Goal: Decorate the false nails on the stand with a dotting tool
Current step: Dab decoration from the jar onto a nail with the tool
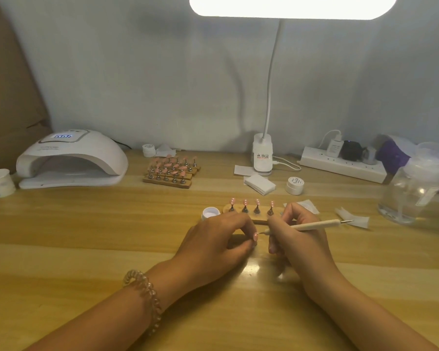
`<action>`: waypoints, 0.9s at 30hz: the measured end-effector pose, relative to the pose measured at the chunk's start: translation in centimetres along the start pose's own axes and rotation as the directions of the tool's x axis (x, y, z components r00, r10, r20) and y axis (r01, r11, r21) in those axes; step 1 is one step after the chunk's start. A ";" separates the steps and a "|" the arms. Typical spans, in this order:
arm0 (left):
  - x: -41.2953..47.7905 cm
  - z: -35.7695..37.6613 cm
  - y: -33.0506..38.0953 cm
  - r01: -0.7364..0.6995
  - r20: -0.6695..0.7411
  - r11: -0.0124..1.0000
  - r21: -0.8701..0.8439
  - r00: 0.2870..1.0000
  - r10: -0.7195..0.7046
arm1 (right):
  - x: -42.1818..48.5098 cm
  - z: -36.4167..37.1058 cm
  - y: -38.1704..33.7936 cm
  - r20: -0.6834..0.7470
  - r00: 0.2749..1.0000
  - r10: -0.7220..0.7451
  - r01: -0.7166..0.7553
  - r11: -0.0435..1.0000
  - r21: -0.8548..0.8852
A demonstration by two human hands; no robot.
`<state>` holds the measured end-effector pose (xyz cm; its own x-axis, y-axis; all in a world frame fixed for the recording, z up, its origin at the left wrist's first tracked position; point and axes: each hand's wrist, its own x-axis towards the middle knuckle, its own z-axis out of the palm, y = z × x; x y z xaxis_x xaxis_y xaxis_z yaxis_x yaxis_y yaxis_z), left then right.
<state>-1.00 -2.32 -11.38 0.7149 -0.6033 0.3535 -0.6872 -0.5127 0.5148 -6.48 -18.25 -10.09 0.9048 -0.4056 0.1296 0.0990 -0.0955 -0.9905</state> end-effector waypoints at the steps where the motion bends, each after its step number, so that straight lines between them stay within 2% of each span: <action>1: 0.0 0.0 0.0 0.001 0.001 1.000 -0.005 1.000 -0.001 | 0.0 0.0 0.0 0.000 1.000 0.002 -0.002 1.000 0.000; 9: 0.1 -0.1 -0.1 0.002 0.025 1.000 -0.027 1.000 -0.002 | 0.1 -0.1 0.1 -0.004 1.000 -0.004 0.004 0.999 -0.053; 27: 0.2 0.0 -0.4 -0.015 0.025 0.999 -0.049 1.000 0.016 | 0.0 0.0 0.3 0.008 1.000 -0.016 0.017 0.999 -0.052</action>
<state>-0.57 -2.24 -11.50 0.7004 -0.6262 0.3425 -0.6906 -0.4733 0.5469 -6.41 -18.29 -10.34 0.9063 -0.3970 0.1453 0.0925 -0.1490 -0.9845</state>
